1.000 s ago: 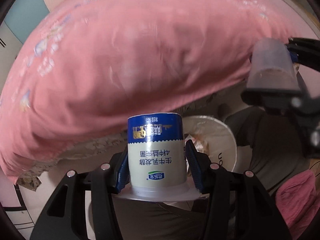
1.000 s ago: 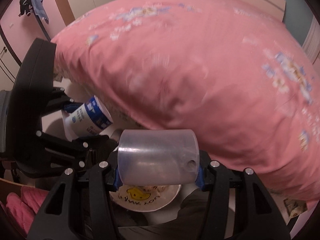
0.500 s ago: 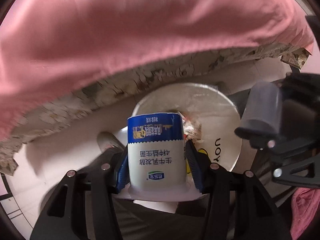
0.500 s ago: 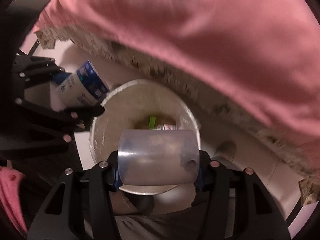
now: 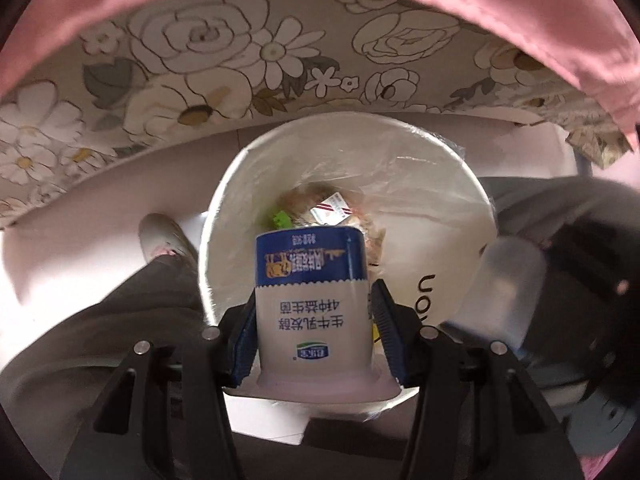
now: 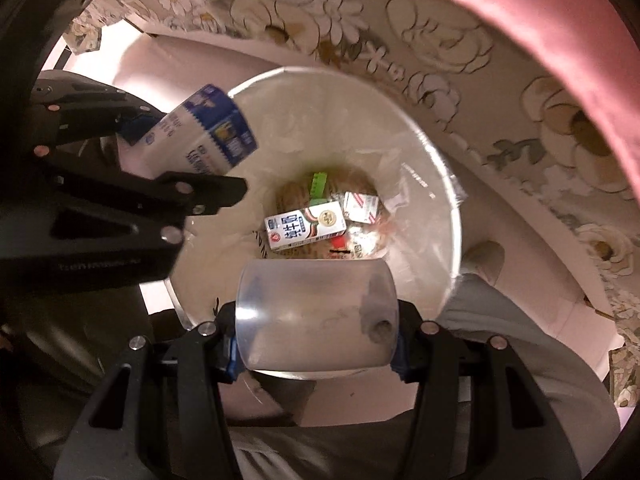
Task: Collect trash
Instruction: 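Open left tool dropping yogurt cup into bin while right tool releases clear cup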
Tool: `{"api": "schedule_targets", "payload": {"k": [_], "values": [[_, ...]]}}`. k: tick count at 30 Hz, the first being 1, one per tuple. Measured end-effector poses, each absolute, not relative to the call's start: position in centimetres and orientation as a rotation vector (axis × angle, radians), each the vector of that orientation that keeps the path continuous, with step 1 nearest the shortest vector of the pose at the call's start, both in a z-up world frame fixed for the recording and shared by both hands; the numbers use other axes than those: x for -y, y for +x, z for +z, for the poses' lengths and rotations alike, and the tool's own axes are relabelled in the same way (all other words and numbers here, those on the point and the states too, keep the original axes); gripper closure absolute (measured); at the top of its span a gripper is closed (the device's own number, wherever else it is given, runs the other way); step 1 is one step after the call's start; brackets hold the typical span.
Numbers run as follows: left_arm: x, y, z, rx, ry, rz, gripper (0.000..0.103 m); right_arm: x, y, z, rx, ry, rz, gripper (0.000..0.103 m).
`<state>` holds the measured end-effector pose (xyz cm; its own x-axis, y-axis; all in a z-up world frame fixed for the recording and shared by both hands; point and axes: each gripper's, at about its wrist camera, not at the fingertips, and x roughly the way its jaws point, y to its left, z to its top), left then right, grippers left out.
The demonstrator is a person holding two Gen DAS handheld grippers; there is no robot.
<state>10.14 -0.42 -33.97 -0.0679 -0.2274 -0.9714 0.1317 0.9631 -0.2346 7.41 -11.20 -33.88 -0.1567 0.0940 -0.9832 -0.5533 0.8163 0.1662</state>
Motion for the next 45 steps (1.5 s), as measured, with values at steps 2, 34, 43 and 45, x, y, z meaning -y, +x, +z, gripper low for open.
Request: {"api": "schedule_targets", "payload": {"k": [2,34,43,45], "values": [[0.7,10.4,-34.8,-1.627,-0.106,-0.293,0.049,10.9,7.4,-34.8,-1.669,-0.353,0.591,0.048],[0.3,10.1,-42.0,-1.807,-0.315,-0.258,0.034,10.5,7.4,-40.9,-1.803,-0.234,0.49,0.039],[-0.1,10.0,-39.9,-1.774,-0.323,-0.291,0.034,11.0,7.4,-39.1,-1.783,-0.215,0.493,0.039],[-0.3,10.0,-38.5,-1.736,-0.318,-0.292,0.034,11.2,7.4,-38.1,-1.772,-0.219,0.498,0.039]]}}
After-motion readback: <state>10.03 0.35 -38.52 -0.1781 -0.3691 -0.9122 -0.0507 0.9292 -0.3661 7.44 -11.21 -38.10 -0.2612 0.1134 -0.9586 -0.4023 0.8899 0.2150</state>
